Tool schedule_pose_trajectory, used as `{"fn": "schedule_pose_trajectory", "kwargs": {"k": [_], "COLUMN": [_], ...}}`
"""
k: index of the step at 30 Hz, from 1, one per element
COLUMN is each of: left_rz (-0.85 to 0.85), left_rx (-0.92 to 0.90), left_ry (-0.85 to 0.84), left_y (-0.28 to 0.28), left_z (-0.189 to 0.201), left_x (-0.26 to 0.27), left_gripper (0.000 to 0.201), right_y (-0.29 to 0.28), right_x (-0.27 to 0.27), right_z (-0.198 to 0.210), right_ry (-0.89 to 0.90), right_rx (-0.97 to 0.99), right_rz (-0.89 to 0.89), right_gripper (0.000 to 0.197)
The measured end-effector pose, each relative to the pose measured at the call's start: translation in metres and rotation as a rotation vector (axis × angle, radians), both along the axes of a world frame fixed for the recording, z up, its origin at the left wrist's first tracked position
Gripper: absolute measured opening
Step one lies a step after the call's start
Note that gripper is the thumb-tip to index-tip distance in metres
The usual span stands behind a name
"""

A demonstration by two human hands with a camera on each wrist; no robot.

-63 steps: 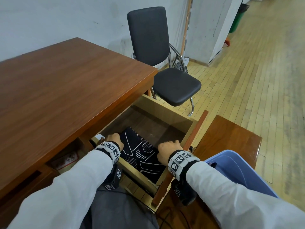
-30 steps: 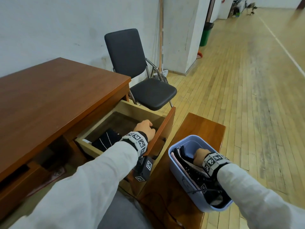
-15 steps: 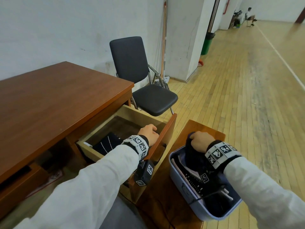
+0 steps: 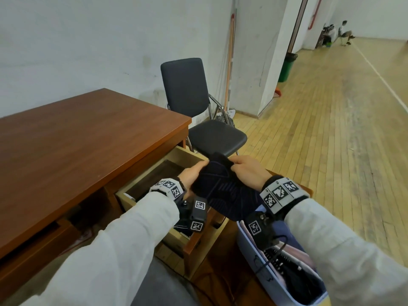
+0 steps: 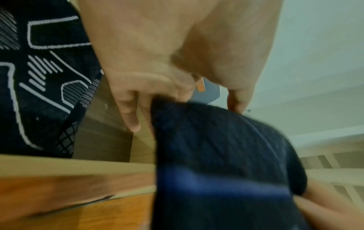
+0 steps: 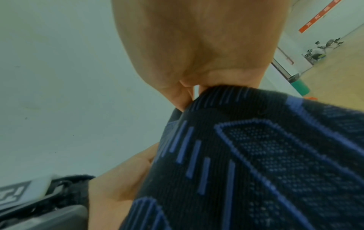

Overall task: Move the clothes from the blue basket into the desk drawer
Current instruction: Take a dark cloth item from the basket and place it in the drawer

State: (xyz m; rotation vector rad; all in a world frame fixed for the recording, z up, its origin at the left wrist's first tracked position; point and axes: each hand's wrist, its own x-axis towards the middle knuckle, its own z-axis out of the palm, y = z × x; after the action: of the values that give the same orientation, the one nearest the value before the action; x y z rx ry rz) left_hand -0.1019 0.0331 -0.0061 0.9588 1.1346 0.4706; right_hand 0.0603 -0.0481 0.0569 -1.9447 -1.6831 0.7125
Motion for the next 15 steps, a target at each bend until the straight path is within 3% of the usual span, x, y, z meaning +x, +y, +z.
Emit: {"fn": "schedule_pose_trajectory", "kwargs": {"k": [4, 7, 9, 11, 15], "left_rz": [0.077, 0.136, 0.167, 0.194, 0.246], "left_rx": [0.222, 0.305, 0.323, 0.358, 0.418], "left_ry": [0.034, 0.063, 0.11, 0.16, 0.323], "left_y": [0.014, 0.023, 0.033, 0.043, 0.054], "left_z": [0.005, 0.014, 0.014, 0.012, 0.006], "left_x": [-0.019, -0.034, -0.045, -0.058, -0.08], "left_gripper": [0.041, 0.023, 0.023, 0.026, 0.037], "right_y": [0.006, 0.002, 0.003, 0.004, 0.011], "right_x": [-0.007, -0.015, -0.014, -0.011, -0.009], "right_z": [-0.005, -0.019, -0.036, -0.047, -0.052], "right_ry": [-0.067, -0.137, -0.182, -0.103, 0.01], "right_rx": [-0.053, -0.184, -0.293, -0.342, -0.28], "right_rz": [0.041, 0.127, 0.14, 0.084, -0.025], "right_gripper": [0.029, 0.042, 0.043, 0.043, 0.039]}}
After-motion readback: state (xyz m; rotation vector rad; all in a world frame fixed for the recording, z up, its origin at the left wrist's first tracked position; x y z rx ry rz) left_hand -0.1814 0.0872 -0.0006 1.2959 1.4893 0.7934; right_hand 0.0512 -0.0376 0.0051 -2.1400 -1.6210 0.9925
